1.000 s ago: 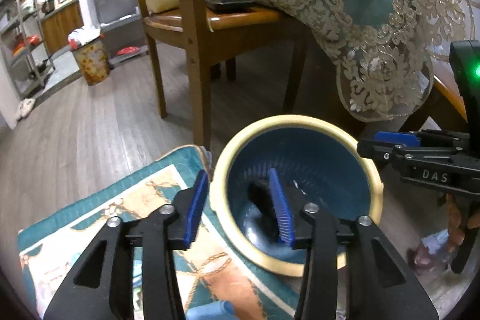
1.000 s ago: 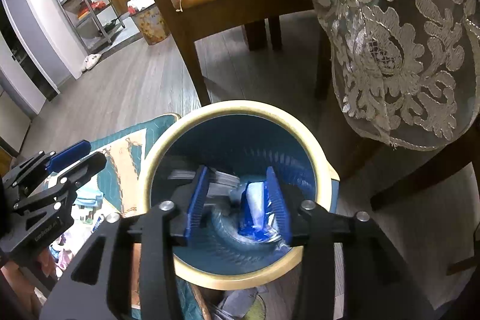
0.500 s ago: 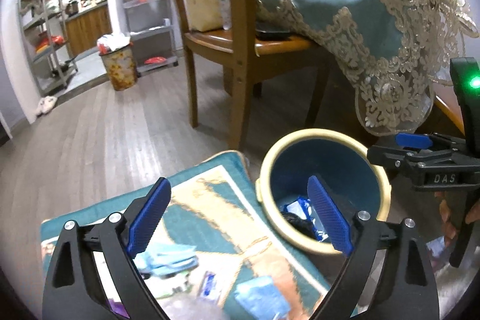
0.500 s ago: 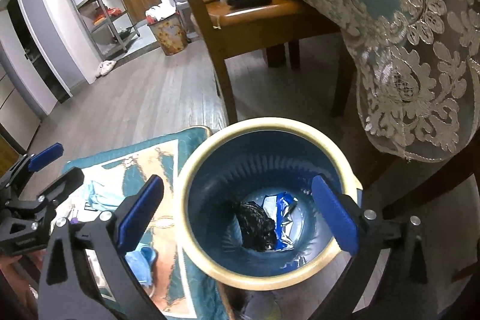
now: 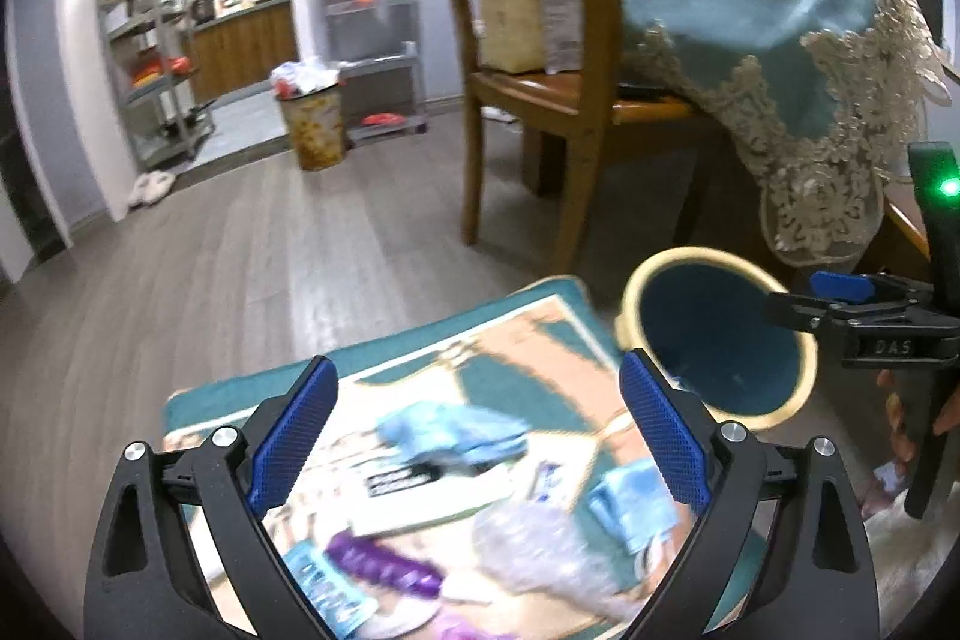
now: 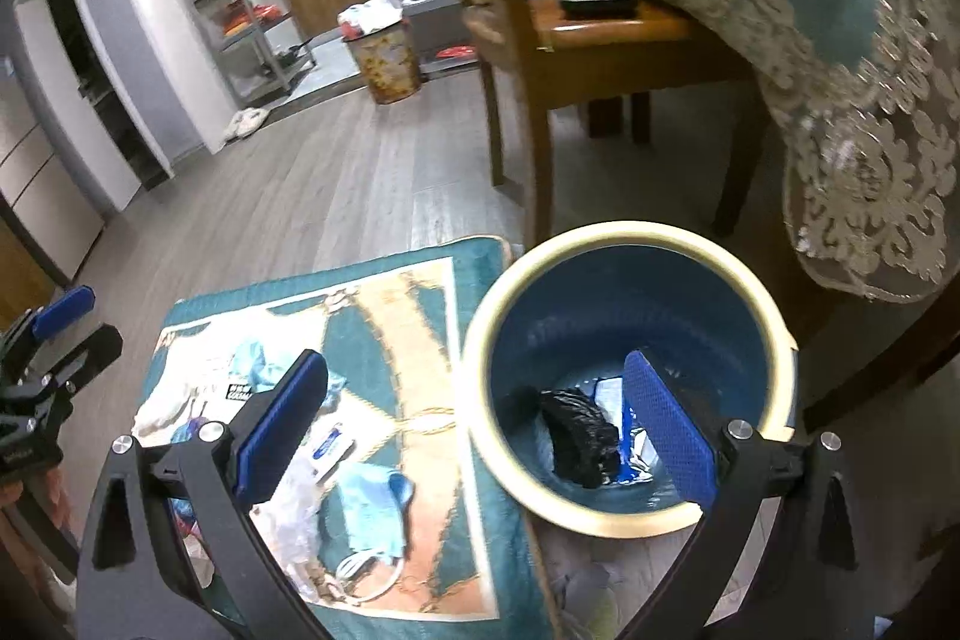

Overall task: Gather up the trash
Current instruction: 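Move both open tools back over the cushion, then grasp a blue face mask with the right tool while the left tool grasps another mask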

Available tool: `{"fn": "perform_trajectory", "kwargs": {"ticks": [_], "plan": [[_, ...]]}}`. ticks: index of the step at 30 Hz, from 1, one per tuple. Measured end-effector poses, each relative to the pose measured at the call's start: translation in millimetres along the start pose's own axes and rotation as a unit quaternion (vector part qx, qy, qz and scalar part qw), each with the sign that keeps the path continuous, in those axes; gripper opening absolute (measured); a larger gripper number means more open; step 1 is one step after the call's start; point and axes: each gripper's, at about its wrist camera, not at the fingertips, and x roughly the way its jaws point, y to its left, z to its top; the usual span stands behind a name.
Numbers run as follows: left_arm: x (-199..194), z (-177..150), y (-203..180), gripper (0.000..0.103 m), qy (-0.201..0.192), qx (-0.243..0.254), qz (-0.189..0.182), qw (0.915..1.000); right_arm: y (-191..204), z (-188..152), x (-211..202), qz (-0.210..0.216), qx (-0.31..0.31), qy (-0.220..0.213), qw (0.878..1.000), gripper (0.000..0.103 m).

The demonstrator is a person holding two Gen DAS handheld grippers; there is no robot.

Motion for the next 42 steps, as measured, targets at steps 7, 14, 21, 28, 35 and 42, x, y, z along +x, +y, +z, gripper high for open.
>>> {"fn": "perform_trajectory", "kwargs": {"ticks": [7,14,21,28,35,42], "plan": [[-14,-23,47,0.094,0.009,-0.022,0.039,0.9989,33,-12,16,-0.003,-0.019,0.023,1.0,0.097],[-13,-39,86,0.094,0.025,-0.06,0.067,0.9956,62,-45,50,0.003,-0.014,0.076,0.997,0.097],[-8,-44,98,0.094,0.035,-0.069,0.08,0.9938,84,-75,82,-0.026,-0.083,0.118,0.989,0.097],[15,-60,107,0.094,0.076,-0.068,0.086,0.991,94,-97,112,-0.027,-0.124,0.179,0.976,0.071],[20,-58,106,0.094,0.079,-0.074,0.081,0.9909,94,-100,115,-0.02,-0.137,0.195,0.971,0.015],[35,-50,87,0.094,0.083,-0.061,0.065,0.9926,95,-59,73,-0.007,-0.148,0.145,0.978,0.013]]}}
